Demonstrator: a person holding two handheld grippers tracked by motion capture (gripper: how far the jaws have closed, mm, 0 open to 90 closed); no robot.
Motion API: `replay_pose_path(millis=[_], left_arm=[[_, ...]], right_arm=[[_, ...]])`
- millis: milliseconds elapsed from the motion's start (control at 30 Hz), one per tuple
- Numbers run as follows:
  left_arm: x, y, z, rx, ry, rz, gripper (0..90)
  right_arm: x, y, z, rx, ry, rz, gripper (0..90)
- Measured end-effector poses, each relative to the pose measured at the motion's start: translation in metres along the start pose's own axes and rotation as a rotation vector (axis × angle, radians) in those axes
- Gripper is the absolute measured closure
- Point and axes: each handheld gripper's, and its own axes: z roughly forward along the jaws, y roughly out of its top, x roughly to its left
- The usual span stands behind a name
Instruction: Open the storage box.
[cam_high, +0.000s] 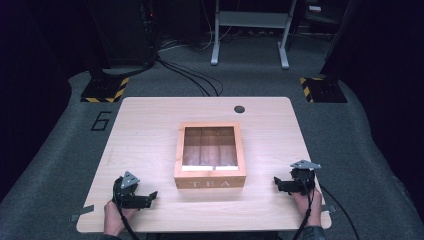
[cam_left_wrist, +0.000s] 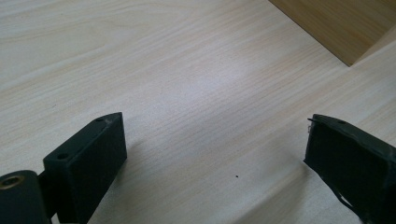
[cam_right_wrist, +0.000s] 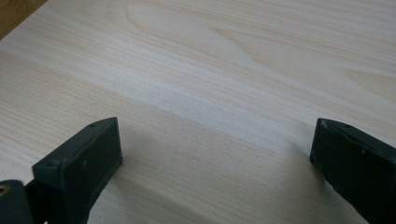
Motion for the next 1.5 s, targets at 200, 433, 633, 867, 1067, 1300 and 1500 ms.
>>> replay_pose_path(millis=[200, 433, 633, 867, 1067, 1300, 1500], left_arm=[[-0.003, 0.001, -0.004, -0.005, -0.034, -0.008, 6.8], [-0.012, 0.012, -0.016, -0.062, -0.076, 0.007, 11.5], [-0.019, 0.023, -0.028, -0.092, -0.108, 0.028, 10.6], [-0.032, 0.036, -0.035, -0.136, -0.166, 0.072, 18.0], [-0.041, 0.041, -0.028, -0.133, -0.222, 0.102, 51.6], [-0.049, 0.046, -0.016, -0.154, -0.233, 0.117, 79.8], [-0.049, 0.047, -0.009, -0.153, -0.249, 0.103, 89.8]], right_arm=[[0.000, 0.000, 0.000, 0.000, 0.000, 0.000, 1.6], [0.001, 0.000, 0.000, -0.001, 0.000, 0.011, 1.6], [0.001, 0.000, 0.000, -0.002, 0.000, 0.010, 1.6], [0.001, 0.000, 0.000, -0.001, 0.000, 0.011, 1.6], [0.001, 0.000, 0.000, -0.001, -0.001, 0.011, 1.6], [0.001, 0.000, 0.000, -0.001, -0.001, 0.011, 1.6], [0.001, 0.000, 0.000, -0.001, -0.001, 0.011, 1.6]])
